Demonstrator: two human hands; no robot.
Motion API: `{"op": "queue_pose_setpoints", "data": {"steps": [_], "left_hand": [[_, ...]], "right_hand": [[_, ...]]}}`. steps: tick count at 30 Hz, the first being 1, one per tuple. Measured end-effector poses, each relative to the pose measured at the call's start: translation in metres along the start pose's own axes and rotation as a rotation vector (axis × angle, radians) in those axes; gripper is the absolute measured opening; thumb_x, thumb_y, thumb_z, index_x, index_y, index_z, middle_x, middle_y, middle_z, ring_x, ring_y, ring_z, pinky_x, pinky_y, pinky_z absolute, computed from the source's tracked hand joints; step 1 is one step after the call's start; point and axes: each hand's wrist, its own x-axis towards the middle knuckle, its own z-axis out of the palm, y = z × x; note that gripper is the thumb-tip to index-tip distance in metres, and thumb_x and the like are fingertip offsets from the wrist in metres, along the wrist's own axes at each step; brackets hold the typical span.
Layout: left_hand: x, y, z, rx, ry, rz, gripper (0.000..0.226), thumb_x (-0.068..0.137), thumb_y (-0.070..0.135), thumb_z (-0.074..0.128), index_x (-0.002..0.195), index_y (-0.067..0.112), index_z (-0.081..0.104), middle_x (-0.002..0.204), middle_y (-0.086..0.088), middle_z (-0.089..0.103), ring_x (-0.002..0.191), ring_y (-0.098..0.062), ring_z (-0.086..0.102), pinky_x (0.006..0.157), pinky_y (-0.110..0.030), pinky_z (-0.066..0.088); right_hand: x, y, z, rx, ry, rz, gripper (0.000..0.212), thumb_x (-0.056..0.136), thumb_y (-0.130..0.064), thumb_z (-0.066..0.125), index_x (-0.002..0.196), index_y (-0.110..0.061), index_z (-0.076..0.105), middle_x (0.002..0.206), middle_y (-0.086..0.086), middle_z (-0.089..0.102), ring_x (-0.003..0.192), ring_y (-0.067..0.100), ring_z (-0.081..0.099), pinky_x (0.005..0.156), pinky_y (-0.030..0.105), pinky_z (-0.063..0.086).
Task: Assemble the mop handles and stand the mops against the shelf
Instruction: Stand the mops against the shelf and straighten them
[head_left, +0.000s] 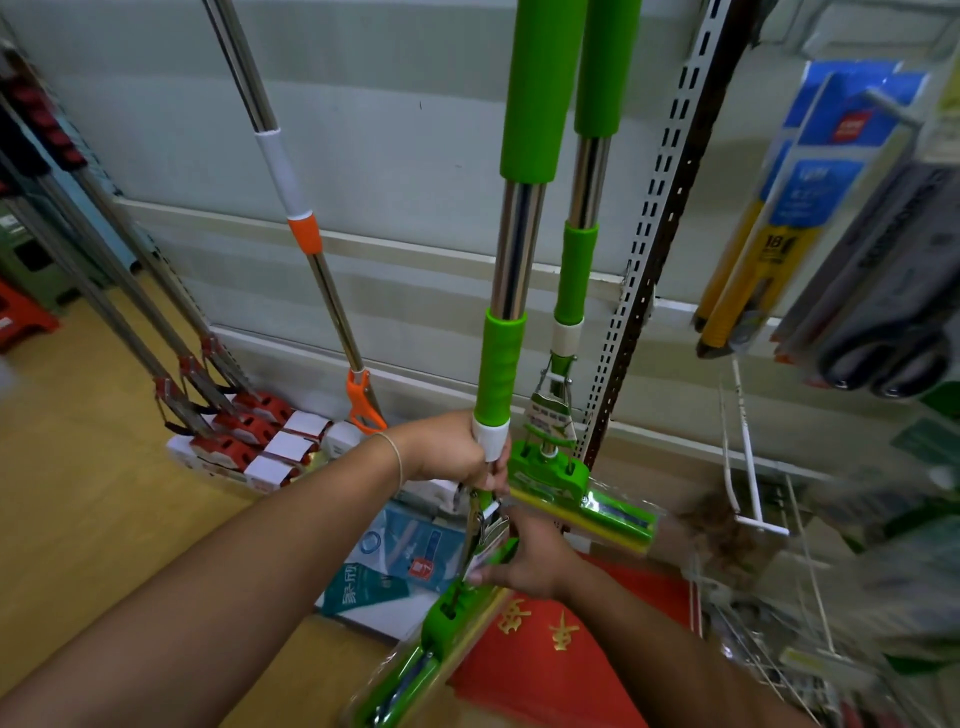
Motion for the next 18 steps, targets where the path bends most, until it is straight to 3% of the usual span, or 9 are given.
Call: {"op": "queue_pose_setpoints", "data": {"steps": [2,4,8,12,16,18], "left_hand": [[0.004,0.000,0.001,-0.008,-0.001,-0.007,0.021,0.076,-0.019,0.058,0.079,0.002,0.053,0.081,-0.020,0.059,0.100,-0.048,0.063,0.088,-0.059,0.049],[0.007,0.000,0.002,-0.048,-0.012,-0.015,0.025,0.076,-0.021,0.055,0.078,0.003,0.052,0.083,-0.020,0.060,0.100,-0.043,0.065,0.089,-0.060,0.048],[0.013,0.003,0.008,-0.154,-0.008,-0.014,0.029,0.076,-0.024,0.053,0.079,0.005,0.053,0.084,-0.016,0.066,0.103,-0.037,0.065,0.085,-0.043,0.054],[0.017,0.006,0.018,-0.244,0.083,0.011,0.033,0.077,-0.022,0.056,0.081,0.011,0.057,0.092,-0.012,0.069,0.099,-0.026,0.065,0.068,-0.023,0.051],[0.023,0.006,0.032,-0.359,0.284,0.093,0.030,0.083,-0.004,0.068,0.096,0.021,0.056,0.094,-0.002,0.070,0.087,-0.012,0.067,0.073,-0.025,0.058],[0.028,0.007,0.038,-0.382,0.362,0.162,0.028,0.085,0.010,0.070,0.101,0.026,0.055,0.097,-0.004,0.069,0.085,-0.013,0.068,0.077,-0.031,0.059]], "right_hand": [[-0.002,-0.001,-0.004,0.036,0.001,-0.029,0.108,0.055,-0.060,0.083,0.147,-0.021,0.040,0.144,-0.004,0.051,0.130,0.013,0.049,0.107,0.035,0.044],[-0.002,0.000,-0.006,0.048,-0.019,-0.044,0.107,0.059,-0.055,0.084,0.148,-0.022,0.037,0.145,-0.007,0.049,0.132,0.013,0.046,0.109,0.034,0.041],[-0.003,0.006,-0.008,0.076,0.037,-0.031,0.106,0.060,-0.047,0.088,0.149,-0.023,0.036,0.146,-0.009,0.047,0.134,0.011,0.043,0.110,0.033,0.039],[-0.006,0.012,0.002,0.112,0.146,0.116,0.095,0.056,-0.057,0.084,0.136,-0.021,0.049,0.129,-0.005,0.059,0.121,0.015,0.054,0.096,0.031,0.047],[-0.004,0.016,0.008,0.102,0.352,0.180,0.076,0.059,-0.070,0.074,0.119,-0.024,0.063,0.116,-0.002,0.065,0.107,0.017,0.061,0.087,0.034,0.052],[0.001,0.018,0.005,0.103,0.405,0.197,0.070,0.061,-0.069,0.075,0.111,-0.021,0.068,0.108,-0.001,0.070,0.100,0.018,0.064,0.082,0.034,0.053]]}}
